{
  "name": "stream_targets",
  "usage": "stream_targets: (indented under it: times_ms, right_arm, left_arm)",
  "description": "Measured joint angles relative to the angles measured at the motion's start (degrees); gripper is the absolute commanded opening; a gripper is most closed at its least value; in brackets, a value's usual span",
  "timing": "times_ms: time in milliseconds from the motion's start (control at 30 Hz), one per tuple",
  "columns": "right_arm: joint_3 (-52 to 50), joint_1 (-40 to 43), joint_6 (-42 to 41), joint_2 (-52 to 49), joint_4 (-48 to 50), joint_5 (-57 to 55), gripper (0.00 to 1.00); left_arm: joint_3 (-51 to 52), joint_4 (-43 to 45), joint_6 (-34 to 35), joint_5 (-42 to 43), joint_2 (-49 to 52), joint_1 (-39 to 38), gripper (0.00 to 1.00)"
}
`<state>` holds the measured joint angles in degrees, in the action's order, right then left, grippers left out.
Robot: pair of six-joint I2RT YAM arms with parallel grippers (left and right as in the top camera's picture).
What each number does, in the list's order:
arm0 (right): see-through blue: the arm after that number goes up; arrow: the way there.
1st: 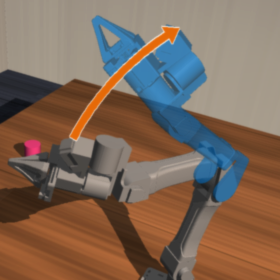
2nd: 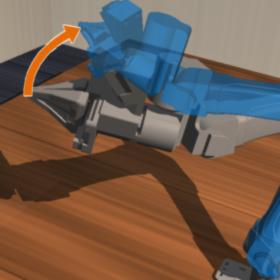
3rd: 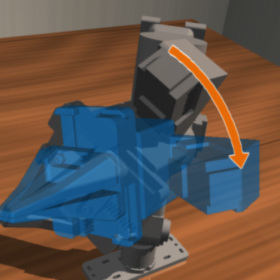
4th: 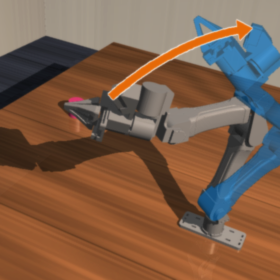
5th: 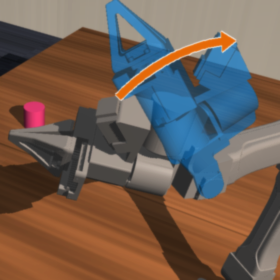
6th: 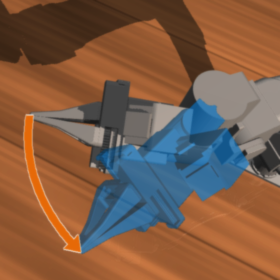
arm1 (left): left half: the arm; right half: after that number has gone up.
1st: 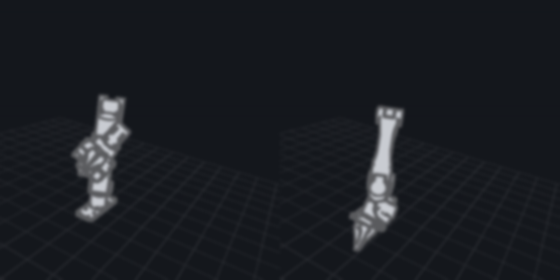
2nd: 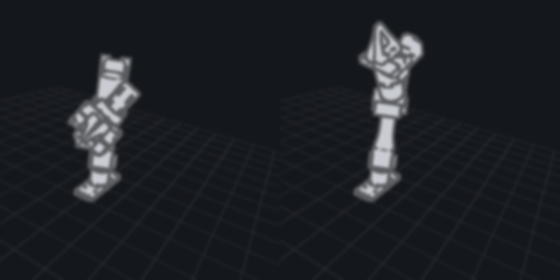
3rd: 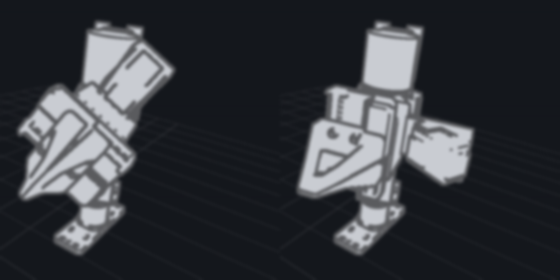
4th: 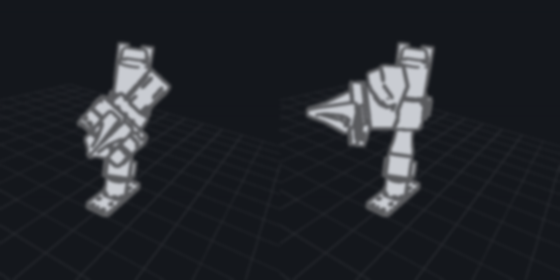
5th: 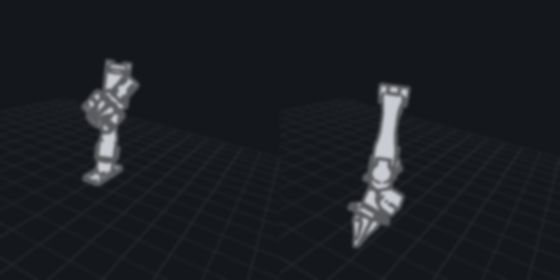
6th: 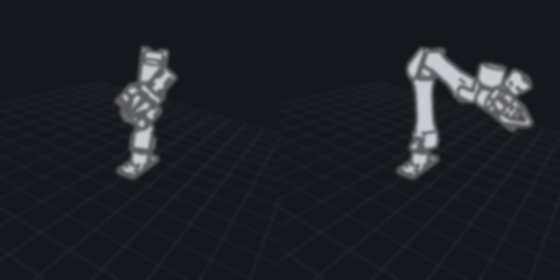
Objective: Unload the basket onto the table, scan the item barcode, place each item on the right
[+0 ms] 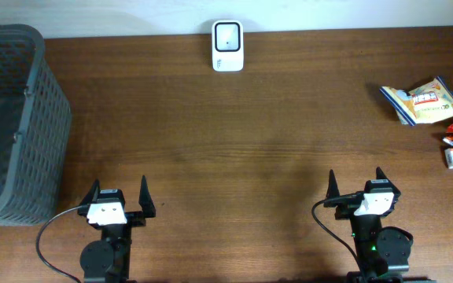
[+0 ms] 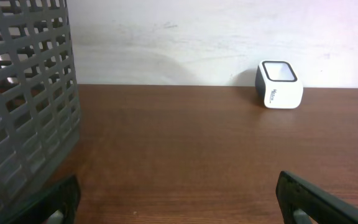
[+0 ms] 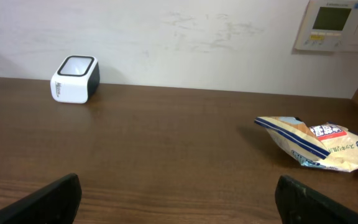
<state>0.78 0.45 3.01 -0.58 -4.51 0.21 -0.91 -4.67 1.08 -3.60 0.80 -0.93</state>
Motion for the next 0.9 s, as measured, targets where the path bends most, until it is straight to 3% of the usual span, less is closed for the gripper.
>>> stream_targets:
  times_ms: [900]
  right_arm:
    - [0.00, 0.00, -2.95, 0.00, 0.00, -0.22, 0.99]
  left_arm:
    - [0.00, 0.00, 0.00, 0.00, 0.00, 0.00, 0.99]
